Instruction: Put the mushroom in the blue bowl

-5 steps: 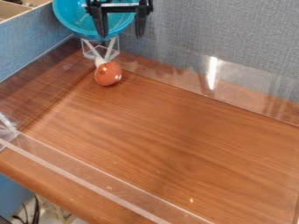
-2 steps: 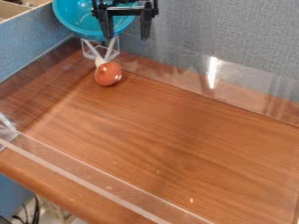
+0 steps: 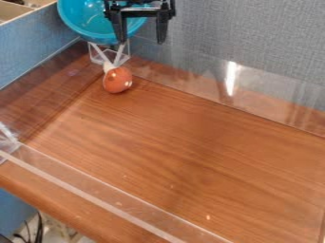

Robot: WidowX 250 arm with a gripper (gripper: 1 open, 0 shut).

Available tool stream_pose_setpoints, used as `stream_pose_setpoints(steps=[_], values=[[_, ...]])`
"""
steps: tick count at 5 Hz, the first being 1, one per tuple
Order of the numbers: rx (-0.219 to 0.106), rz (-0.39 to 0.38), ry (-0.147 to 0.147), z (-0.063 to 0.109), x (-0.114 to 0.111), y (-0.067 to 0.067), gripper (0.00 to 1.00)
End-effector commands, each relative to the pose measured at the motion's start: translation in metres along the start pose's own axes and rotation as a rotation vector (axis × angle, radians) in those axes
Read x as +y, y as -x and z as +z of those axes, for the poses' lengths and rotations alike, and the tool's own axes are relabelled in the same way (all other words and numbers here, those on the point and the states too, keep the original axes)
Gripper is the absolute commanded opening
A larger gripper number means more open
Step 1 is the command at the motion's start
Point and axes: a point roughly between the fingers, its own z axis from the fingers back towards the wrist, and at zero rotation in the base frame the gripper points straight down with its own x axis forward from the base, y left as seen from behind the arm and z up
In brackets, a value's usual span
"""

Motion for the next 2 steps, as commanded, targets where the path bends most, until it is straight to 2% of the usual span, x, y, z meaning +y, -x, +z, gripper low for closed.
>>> stream_pose_setpoints(steps=[1, 2], values=[[-0.078, -0.012, 0.014, 0.0225, -0.0075, -0.0067, 1.0], [-0.077, -0.013, 0.015, 0.0192, -0.0074, -0.0094, 1.0]])
